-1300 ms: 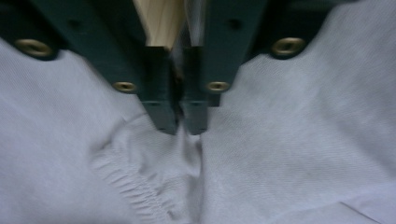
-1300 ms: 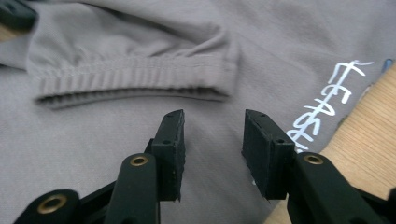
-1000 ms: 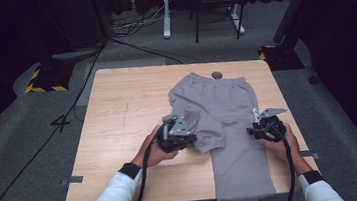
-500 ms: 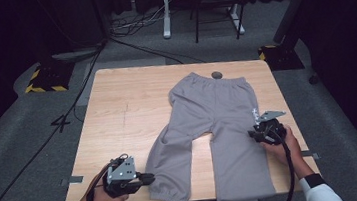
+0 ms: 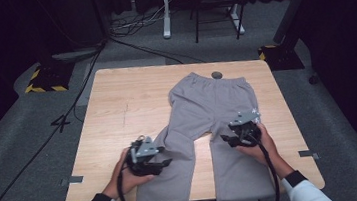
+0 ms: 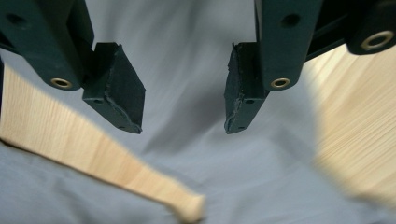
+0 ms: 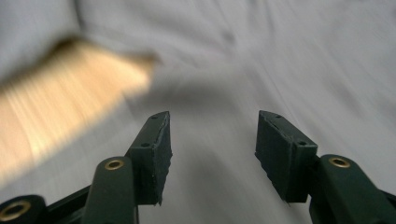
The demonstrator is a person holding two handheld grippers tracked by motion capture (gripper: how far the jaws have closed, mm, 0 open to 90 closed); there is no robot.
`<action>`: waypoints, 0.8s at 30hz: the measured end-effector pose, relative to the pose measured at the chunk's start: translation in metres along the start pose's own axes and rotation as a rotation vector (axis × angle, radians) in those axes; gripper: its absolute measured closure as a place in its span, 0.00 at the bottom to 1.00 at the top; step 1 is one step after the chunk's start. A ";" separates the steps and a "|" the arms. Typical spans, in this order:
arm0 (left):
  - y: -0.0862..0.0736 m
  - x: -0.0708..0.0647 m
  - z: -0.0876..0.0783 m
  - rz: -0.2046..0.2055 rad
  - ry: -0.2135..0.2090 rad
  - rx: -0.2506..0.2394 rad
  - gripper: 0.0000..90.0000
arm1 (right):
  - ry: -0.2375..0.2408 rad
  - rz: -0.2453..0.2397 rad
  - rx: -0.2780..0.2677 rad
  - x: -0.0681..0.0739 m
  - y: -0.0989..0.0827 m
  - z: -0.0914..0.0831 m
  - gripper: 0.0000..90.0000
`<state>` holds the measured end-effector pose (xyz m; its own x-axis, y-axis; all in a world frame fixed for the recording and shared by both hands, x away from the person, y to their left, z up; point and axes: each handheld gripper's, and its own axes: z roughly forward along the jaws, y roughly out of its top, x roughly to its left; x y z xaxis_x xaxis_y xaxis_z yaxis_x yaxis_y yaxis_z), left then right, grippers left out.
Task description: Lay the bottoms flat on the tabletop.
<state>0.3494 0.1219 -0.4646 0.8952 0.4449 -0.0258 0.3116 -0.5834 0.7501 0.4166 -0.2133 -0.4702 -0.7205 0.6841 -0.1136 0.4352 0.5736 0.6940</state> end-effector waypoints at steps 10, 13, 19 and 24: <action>-0.007 -0.020 0.034 0.060 -0.158 0.132 0.72 | 0.014 0.009 0.055 0.011 0.028 0.048 0.59; -0.013 -0.030 0.027 0.063 -0.198 0.140 0.73 | 0.017 0.023 0.063 0.006 0.019 0.041 0.60; -0.028 -0.051 0.011 0.078 -0.327 0.155 0.71 | 0.025 0.066 0.067 -0.013 -0.010 0.016 0.63; -0.030 -0.062 -0.006 0.099 -0.265 0.130 0.58 | 0.023 0.100 0.086 -0.026 -0.033 -0.007 0.63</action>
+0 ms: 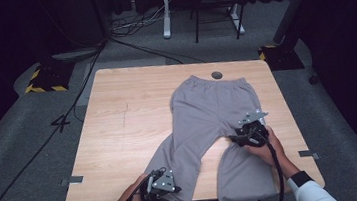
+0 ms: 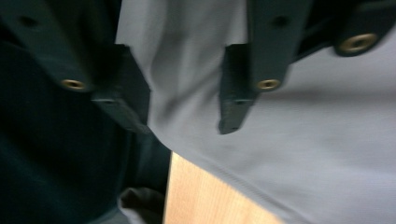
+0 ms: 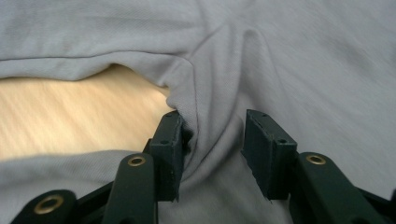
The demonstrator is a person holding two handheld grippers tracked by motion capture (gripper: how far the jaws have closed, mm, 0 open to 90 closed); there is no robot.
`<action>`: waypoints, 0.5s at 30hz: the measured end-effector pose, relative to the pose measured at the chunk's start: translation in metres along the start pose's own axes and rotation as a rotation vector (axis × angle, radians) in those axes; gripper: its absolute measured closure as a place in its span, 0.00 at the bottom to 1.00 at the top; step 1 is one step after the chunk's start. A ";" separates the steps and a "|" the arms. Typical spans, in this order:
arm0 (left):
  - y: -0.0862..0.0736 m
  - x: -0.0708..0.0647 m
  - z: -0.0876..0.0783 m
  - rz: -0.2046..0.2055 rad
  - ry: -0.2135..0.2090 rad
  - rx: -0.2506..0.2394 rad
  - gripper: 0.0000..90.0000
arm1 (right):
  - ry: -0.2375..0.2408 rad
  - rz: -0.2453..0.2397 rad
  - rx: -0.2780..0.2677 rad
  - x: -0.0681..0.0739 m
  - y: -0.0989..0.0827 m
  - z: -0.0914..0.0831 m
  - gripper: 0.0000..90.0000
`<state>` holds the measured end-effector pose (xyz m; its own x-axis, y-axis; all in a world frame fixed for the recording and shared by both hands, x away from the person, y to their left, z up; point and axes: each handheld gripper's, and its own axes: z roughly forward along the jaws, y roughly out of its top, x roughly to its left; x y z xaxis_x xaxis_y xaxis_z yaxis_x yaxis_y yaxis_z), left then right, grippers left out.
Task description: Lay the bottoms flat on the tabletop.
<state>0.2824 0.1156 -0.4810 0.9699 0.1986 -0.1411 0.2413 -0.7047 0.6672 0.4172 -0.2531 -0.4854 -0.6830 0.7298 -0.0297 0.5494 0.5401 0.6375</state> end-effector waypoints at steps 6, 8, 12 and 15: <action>0.006 0.048 -0.017 -0.226 0.290 -0.125 0.53 | 0.026 -0.030 -0.045 0.000 -0.003 -0.019 0.54; 0.014 0.068 -0.011 -0.235 0.352 -0.105 0.53 | -0.003 -0.030 -0.077 0.002 0.005 -0.021 0.51; 0.025 0.105 0.010 -0.285 0.380 -0.056 0.55 | -0.052 0.002 -0.099 -0.004 0.013 -0.008 0.49; 0.027 0.115 0.020 -0.288 0.397 -0.045 0.58 | -0.066 0.039 -0.120 -0.014 0.013 -0.004 0.47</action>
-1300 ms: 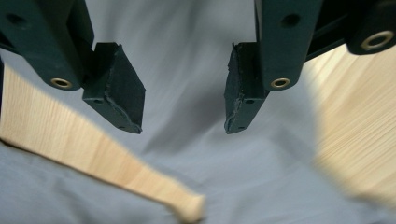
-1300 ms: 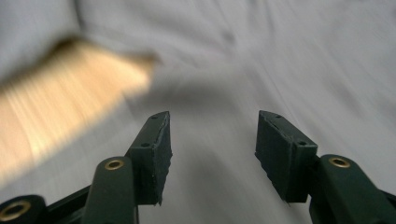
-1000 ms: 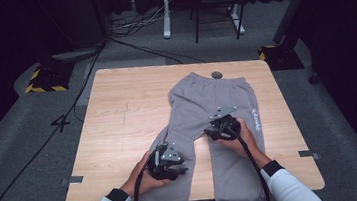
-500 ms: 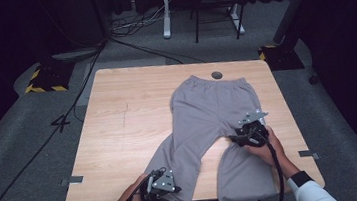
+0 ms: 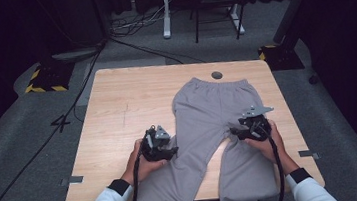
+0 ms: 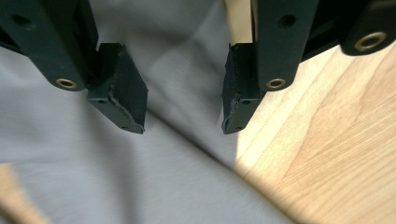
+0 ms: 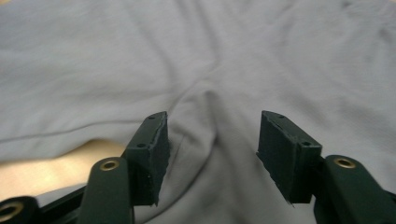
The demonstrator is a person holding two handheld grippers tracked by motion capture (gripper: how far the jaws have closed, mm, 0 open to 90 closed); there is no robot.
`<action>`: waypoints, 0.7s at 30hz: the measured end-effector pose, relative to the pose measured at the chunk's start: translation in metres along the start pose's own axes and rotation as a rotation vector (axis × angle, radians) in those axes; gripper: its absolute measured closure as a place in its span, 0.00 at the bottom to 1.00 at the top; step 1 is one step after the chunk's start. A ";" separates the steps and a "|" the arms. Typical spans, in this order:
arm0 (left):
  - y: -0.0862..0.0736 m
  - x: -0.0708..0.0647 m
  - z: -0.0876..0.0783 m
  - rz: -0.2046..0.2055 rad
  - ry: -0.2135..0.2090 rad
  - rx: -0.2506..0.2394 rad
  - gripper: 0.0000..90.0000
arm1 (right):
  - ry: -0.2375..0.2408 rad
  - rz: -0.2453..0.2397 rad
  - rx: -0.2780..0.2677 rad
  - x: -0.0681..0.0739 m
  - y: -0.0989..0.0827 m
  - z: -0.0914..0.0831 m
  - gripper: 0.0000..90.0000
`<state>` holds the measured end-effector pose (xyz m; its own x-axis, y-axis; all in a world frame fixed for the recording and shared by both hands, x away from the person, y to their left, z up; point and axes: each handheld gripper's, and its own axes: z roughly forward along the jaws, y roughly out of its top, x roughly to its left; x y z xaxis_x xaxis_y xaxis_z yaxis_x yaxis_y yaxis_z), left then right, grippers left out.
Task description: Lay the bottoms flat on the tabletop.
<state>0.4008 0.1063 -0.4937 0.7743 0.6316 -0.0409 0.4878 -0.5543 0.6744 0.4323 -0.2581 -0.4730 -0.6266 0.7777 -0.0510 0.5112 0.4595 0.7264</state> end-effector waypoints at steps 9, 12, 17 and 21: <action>-0.021 0.003 -0.022 -0.012 0.070 0.023 0.70 | -0.158 0.072 0.072 -0.051 -0.015 0.012 0.54; -0.040 0.010 -0.040 -0.060 0.103 0.022 0.70 | -0.171 0.126 0.093 -0.067 -0.020 0.005 0.52; -0.072 0.013 -0.068 -0.125 0.108 0.007 0.68 | -0.203 0.226 0.076 -0.088 -0.033 -0.003 0.50; -0.079 0.006 -0.074 -0.123 0.052 0.000 0.63 | -0.242 0.217 0.094 -0.090 -0.034 -0.009 0.47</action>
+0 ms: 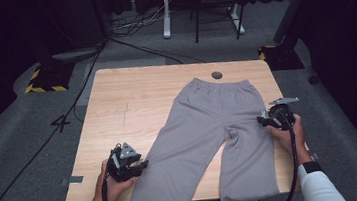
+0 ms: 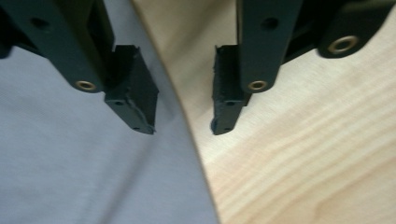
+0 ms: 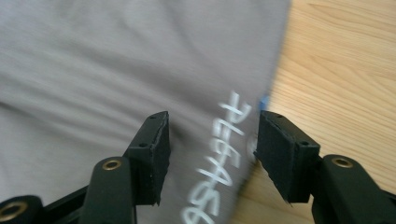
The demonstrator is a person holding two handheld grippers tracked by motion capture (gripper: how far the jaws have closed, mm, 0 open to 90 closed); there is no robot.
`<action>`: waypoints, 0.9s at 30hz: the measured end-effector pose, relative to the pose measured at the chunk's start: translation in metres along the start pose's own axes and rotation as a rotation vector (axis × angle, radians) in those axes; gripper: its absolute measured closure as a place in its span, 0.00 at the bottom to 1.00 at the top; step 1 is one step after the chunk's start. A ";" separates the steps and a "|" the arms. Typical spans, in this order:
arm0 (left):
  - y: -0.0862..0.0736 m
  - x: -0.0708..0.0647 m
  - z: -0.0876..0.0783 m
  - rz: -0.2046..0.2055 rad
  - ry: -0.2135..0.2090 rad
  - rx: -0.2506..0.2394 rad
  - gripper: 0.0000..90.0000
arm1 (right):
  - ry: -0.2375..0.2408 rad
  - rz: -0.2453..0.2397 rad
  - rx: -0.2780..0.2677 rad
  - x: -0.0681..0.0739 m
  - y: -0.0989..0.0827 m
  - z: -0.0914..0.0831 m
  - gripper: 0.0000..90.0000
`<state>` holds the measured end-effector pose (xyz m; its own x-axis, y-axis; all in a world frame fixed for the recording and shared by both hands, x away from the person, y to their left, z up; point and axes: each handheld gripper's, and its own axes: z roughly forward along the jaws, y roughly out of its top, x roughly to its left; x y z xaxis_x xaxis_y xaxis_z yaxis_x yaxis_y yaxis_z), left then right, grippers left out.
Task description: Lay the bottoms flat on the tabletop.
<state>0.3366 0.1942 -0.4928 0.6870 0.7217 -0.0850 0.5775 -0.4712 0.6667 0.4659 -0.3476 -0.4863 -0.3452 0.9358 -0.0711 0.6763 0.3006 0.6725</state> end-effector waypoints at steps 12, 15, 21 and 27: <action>0.064 -0.069 0.054 0.258 -0.170 -0.017 0.36 | 0.021 0.030 0.036 -0.008 -0.009 -0.008 0.43; 0.082 -0.081 0.075 0.277 -0.223 -0.007 0.34 | 0.057 0.029 0.029 -0.002 -0.002 0.000 0.48; 0.091 -0.093 0.097 0.264 -0.279 0.006 0.34 | 0.071 -0.011 0.007 0.016 0.023 0.021 0.66; 0.078 -0.123 0.091 0.286 -0.325 0.001 0.34 | 0.074 -0.072 0.026 0.050 0.058 0.046 0.70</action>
<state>0.3376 0.0227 -0.4976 0.9225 0.3648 -0.1261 0.3442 -0.6298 0.6964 0.5177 -0.2753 -0.4849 -0.4397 0.8959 -0.0630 0.6644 0.3716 0.6484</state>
